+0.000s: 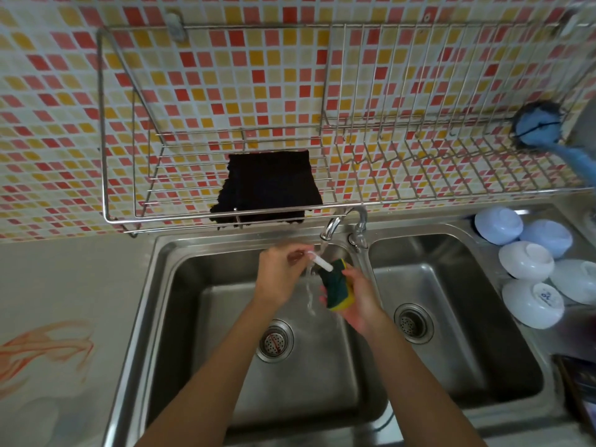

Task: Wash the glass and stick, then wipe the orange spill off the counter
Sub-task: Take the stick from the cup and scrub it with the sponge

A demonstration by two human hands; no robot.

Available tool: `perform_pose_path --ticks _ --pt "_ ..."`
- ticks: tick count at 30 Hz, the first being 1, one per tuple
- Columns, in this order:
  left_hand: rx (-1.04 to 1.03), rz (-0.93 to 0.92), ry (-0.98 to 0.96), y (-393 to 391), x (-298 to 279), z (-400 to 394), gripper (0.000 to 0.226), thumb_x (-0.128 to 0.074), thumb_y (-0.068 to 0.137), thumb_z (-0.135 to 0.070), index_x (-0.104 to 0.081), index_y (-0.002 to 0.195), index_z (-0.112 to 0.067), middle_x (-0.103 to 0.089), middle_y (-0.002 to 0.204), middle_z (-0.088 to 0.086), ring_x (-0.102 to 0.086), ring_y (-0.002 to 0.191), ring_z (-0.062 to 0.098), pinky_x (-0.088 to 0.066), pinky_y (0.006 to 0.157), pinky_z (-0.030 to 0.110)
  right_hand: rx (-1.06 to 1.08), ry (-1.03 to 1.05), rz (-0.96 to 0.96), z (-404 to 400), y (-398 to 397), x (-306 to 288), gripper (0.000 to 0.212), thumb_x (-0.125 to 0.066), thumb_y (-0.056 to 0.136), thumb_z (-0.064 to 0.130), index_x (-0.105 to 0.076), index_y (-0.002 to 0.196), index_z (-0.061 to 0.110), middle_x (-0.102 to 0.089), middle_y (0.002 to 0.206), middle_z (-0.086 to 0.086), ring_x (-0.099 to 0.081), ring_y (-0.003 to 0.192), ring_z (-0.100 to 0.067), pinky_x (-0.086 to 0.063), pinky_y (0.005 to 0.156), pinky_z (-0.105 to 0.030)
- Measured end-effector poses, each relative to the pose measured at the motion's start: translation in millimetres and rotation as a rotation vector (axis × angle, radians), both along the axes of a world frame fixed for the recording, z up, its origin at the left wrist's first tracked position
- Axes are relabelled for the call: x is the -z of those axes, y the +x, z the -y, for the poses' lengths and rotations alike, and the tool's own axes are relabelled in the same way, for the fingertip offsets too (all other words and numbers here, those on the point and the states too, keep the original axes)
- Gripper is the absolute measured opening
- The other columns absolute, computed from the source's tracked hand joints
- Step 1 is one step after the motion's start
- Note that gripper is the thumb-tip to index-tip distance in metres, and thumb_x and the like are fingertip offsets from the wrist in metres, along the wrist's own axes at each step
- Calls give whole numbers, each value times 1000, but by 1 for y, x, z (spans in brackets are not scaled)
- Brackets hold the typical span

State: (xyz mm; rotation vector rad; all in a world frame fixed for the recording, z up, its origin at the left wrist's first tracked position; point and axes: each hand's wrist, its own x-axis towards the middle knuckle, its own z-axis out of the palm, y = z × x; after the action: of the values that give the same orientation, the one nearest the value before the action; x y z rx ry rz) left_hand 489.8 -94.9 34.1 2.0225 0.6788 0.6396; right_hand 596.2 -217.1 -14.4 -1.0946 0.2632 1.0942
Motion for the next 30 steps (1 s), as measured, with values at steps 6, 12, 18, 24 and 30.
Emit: perform_pose_path --ticks 6,12,18,24,30 --pt "-282 -102 -39 -89 29 -27 20 -76 80 -16 -75 99 -15 -73 88 -7 -66 74 -6 -48 73 3 -203 22 6 -19 -3 -5 34 -47 99 27 -50 128 10 -63 99 -17 -63 75 -24 -55 73 -38" --pt "-359 -167 -161 -147 52 -30 16 -78 78 -15 -76 93 -16 -74 80 -7 -70 73 0 -52 69 9 -232 33 95 -32 -6 -3 31 -64 86 20 -57 116 16 -60 116 -15 -64 99 -32 -53 87 -54" --pt "-377 -143 -193 -156 57 -26 17 -78 77 -11 -75 94 -13 -71 77 -9 -66 73 -9 -47 66 2 -192 -16 335 -52 -1 -13 20 -47 99 6 -57 115 12 -66 106 -17 -58 56 -11 -38 42 -18" --pt "-383 -142 -220 -152 58 -28 19 -77 78 -16 -74 97 -17 -74 83 -5 -68 77 -5 -50 69 5 -202 -142 626 -59 3 -20 20 -47 101 21 -63 97 10 -68 73 -6 -37 38 -7 -27 35 -19" --pt "-360 -158 -228 -152 65 -22 19 -77 79 -16 -74 97 -18 -73 83 -8 -67 79 -6 -51 70 7 -235 -319 778 -48 -8 -12 28 -49 100 30 -63 93 6 -48 55 -1 -36 33 -5 -29 33 -18"
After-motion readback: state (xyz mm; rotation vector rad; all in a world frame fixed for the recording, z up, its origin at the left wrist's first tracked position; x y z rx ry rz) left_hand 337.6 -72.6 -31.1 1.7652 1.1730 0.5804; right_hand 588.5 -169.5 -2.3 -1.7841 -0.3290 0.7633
